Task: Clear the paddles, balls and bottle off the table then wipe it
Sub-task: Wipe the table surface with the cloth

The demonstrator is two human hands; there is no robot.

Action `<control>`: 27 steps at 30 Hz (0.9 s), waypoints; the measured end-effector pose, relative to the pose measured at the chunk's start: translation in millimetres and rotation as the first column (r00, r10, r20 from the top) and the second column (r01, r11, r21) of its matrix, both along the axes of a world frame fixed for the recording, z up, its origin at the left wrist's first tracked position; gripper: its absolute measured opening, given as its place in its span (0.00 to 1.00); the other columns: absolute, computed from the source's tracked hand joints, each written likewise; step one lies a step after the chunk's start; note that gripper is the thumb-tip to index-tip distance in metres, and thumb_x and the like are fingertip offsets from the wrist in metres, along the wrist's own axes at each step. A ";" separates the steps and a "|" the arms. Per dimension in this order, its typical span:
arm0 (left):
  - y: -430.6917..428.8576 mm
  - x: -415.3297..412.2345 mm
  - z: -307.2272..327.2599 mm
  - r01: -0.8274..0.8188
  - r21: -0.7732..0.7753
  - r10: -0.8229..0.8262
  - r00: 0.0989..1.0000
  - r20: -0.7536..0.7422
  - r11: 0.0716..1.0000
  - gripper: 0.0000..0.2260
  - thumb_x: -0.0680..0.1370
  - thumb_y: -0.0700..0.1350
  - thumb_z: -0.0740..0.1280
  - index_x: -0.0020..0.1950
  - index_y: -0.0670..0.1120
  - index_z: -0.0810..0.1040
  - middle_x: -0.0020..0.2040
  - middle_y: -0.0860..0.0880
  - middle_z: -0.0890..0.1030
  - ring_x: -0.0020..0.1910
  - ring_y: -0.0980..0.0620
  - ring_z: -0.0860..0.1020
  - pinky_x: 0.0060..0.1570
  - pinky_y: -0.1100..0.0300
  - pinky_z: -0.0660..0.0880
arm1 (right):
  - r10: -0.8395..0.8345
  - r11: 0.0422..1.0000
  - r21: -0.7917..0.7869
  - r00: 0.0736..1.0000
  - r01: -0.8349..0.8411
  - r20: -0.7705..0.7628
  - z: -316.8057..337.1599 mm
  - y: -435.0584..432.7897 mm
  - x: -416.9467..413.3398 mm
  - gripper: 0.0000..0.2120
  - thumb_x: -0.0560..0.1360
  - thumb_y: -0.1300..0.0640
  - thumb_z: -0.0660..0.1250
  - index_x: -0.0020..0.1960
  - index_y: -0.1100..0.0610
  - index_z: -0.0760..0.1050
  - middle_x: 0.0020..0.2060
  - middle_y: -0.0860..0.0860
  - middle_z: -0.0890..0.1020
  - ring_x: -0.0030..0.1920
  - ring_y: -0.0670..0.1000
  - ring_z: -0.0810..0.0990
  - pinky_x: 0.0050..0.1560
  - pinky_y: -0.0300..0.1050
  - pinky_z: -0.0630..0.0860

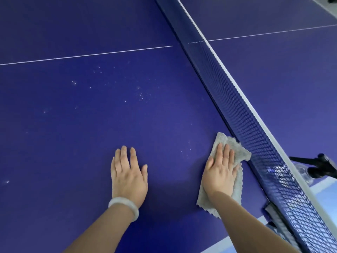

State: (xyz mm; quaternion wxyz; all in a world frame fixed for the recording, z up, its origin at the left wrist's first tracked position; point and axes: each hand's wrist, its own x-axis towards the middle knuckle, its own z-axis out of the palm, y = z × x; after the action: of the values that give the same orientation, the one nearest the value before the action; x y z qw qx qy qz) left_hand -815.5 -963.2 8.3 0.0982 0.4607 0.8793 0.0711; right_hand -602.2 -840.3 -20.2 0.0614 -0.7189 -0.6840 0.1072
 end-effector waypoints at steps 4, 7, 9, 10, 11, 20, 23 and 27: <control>19.6 6.3 -8.1 -0.107 0.005 0.107 0.994 -0.013 0.994 0.27 0.82 0.50 0.60 0.76 0.37 0.63 0.75 0.33 0.61 0.76 0.35 0.57 0.75 0.39 0.55 | -0.006 1.000 -0.011 1.000 0.006 -0.019 1.6 24.7 -0.5 0.29 0.82 0.49 0.46 0.81 0.50 0.43 0.80 0.49 0.48 0.79 0.50 0.44 0.78 0.58 0.46; 20.6 13.1 -13.4 -0.115 -0.022 0.112 0.989 -0.096 0.993 0.28 0.82 0.53 0.51 0.77 0.37 0.60 0.75 0.33 0.61 0.76 0.35 0.57 0.75 0.40 0.54 | 0.095 0.995 -0.008 0.995 -0.095 -0.024 1.9 56.2 -1.6 0.29 0.82 0.49 0.47 0.81 0.50 0.43 0.80 0.49 0.48 0.79 0.49 0.44 0.78 0.55 0.47; 22.4 15.7 -17.0 -0.122 -0.036 0.117 0.985 -0.126 0.992 0.30 0.81 0.54 0.48 0.77 0.37 0.59 0.76 0.34 0.60 0.77 0.36 0.56 0.75 0.40 0.54 | 0.211 0.977 -0.010 0.977 -0.212 -0.028 1.1 87.0 -7.8 0.28 0.82 0.48 0.46 0.81 0.49 0.44 0.80 0.48 0.47 0.79 0.48 0.44 0.78 0.53 0.45; 23.3 16.3 -18.6 -0.132 -0.033 0.126 0.983 -0.135 0.991 0.30 0.81 0.55 0.46 0.77 0.37 0.59 0.76 0.34 0.60 0.77 0.37 0.56 0.75 0.40 0.54 | 0.263 0.965 -0.010 0.964 -0.263 -0.031 1.3 102.4 -14.0 0.28 0.82 0.48 0.46 0.81 0.49 0.44 0.80 0.48 0.47 0.79 0.48 0.44 0.78 0.53 0.45; 23.9 16.7 -19.9 -0.143 -0.029 0.137 0.980 -0.145 0.989 0.30 0.81 0.55 0.45 0.77 0.37 0.59 0.76 0.35 0.60 0.77 0.37 0.55 0.76 0.41 0.54 | 0.305 0.952 -0.009 0.952 -0.305 -0.032 1.8 115.8 -21.8 0.28 0.82 0.48 0.46 0.81 0.50 0.45 0.80 0.48 0.48 0.79 0.49 0.44 0.78 0.54 0.46; 26.6 19.1 -20.7 -0.182 -0.005 0.179 0.971 -0.156 0.983 0.30 0.81 0.56 0.45 0.77 0.38 0.61 0.77 0.36 0.60 0.78 0.39 0.55 0.76 0.42 0.53 | 0.809 0.587 -0.015 0.587 -0.809 -0.016 3.3 80.8 -6.7 0.27 0.83 0.46 0.42 0.81 0.48 0.47 0.80 0.45 0.48 0.79 0.44 0.41 0.78 0.51 0.46; 26.9 20.2 -20.7 -0.183 -0.019 0.178 0.970 -0.166 0.983 0.30 0.81 0.56 0.45 0.77 0.39 0.61 0.77 0.37 0.60 0.78 0.39 0.55 0.76 0.43 0.53 | 0.692 0.721 -0.025 0.721 -0.693 -0.032 6.1 101.3 20.2 0.27 0.83 0.45 0.43 0.80 0.45 0.44 0.79 0.42 0.45 0.78 0.41 0.39 0.77 0.50 0.46; 27.0 21.1 -19.6 -0.194 -0.040 0.185 0.968 -0.168 0.980 0.30 0.81 0.56 0.43 0.78 0.40 0.59 0.77 0.38 0.59 0.78 0.41 0.54 0.77 0.44 0.52 | 0.517 0.855 -0.021 0.855 -0.518 -0.042 6.8 153.7 -18.7 0.27 0.83 0.48 0.45 0.81 0.49 0.45 0.80 0.46 0.48 0.79 0.46 0.43 0.78 0.53 0.46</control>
State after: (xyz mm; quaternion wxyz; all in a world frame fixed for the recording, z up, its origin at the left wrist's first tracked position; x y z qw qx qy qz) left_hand -794.3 -936.1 -11.4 0.0316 0.3760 0.9259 0.0173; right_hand -620.9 -686.6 -13.4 0.0309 -0.5075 -0.8492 0.1427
